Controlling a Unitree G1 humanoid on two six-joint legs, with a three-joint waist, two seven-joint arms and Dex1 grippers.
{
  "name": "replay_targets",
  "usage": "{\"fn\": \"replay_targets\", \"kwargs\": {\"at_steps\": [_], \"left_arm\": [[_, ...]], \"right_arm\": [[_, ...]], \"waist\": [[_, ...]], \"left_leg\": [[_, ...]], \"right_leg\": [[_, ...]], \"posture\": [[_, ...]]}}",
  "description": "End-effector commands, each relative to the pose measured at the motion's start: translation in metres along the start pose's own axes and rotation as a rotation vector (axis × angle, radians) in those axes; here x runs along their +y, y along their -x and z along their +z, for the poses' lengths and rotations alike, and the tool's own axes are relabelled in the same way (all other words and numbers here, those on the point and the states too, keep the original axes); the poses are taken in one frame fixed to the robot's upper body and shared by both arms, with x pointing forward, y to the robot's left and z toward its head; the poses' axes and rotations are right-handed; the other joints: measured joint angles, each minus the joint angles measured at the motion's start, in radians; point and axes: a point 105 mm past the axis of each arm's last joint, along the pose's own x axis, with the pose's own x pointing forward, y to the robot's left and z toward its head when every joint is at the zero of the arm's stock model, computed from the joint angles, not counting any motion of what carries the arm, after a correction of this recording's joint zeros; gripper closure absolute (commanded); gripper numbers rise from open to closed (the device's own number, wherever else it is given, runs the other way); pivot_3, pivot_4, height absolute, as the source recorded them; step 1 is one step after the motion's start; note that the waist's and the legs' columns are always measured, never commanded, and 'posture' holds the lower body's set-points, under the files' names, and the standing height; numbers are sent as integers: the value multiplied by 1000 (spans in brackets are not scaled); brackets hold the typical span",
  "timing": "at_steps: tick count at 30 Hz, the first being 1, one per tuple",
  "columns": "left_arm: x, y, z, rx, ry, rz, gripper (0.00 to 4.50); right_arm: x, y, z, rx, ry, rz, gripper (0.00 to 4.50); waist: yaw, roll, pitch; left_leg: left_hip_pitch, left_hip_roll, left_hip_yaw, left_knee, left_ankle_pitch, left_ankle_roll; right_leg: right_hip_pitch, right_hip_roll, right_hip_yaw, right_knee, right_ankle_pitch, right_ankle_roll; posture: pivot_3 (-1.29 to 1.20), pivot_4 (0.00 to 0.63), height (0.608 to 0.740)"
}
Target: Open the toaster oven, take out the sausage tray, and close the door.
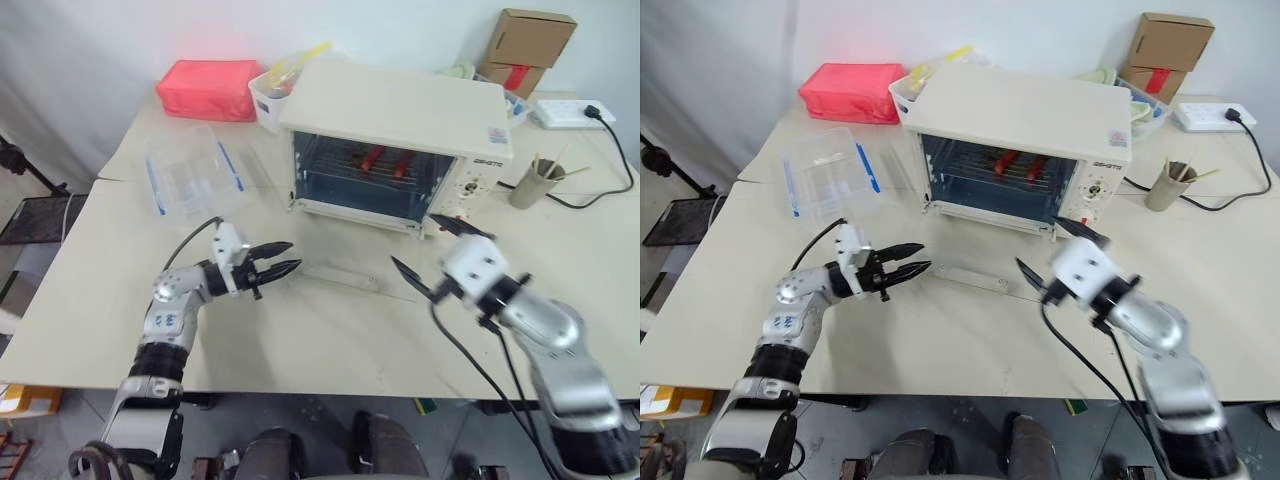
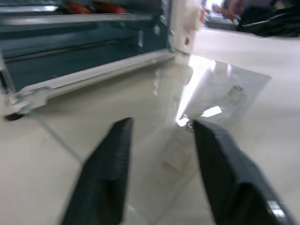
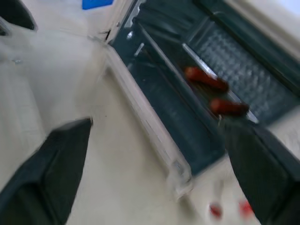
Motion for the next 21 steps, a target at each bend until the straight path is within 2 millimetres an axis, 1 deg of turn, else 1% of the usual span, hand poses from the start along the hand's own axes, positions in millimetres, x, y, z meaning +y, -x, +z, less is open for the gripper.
{"fn": "replay_targets", "kwargs": {"at_steps": [1, 3, 6, 10, 13, 15, 18, 21], "left_arm": [[4, 9, 24, -84, -29, 50, 1173], [3, 15, 29, -96, -39, 83, 624], [-1, 23, 36, -125, -35, 115, 624], [-8, 31, 42, -132, -43, 118, 624], [-11, 36, 43, -122, -64, 128, 624], [-11, 39, 44, -119, -69, 141, 624], [-10, 41, 44, -128, -73, 173, 70], [-12, 39, 44, -133, -86, 178, 0]], "right_arm": [[2, -23, -2, 35, 91, -16, 0], [-1, -42, -9, 74, 205, -15, 0], [-20, -67, -14, 118, 354, -89, 0], [-35, -90, -17, 153, 499, -125, 0], [-44, -100, -24, 192, 532, -151, 0], [-47, -105, -23, 182, 542, -168, 0], [-45, -113, -25, 185, 546, -154, 0], [-40, -117, -29, 194, 543, -140, 640]], "waist": [[5, 0, 0], [6, 0, 0], [-1, 0, 0], [-8, 0, 0], [-18, 0, 0], [-22, 0, 0], [-27, 0, 0], [-29, 0, 0]], "left_leg": [[0, 0, -1, 0, 0, 0], [-1, -1, -3, 0, 0, 0], [-2, -4, -1, 0, 1, 3], [-2, -2, -2, 0, 1, 2], [-2, -2, -3, -1, 1, 2], [-3, -2, -4, -1, 1, 2], [-3, -2, -3, -1, 1, 2], [-3, -1, -3, -1, 1, 2]], "right_leg": [[0, 0, -1, 0, 0, 0], [0, 0, -3, 1, 0, 0], [0, -1, -4, 0, 1, 1], [0, -1, -6, 0, 1, 1], [0, -1, -8, 0, 0, 1], [0, 0, -9, 0, 0, 1], [0, 0, -10, 0, 0, 1], [0, 0, -10, 0, 0, 1]], "posture": [[0, 150, 740], [0, 150, 740], [0, 150, 740], [0, 150, 740], [0, 150, 740], [0, 150, 740], [0, 150, 740], [0, 150, 740]]}}
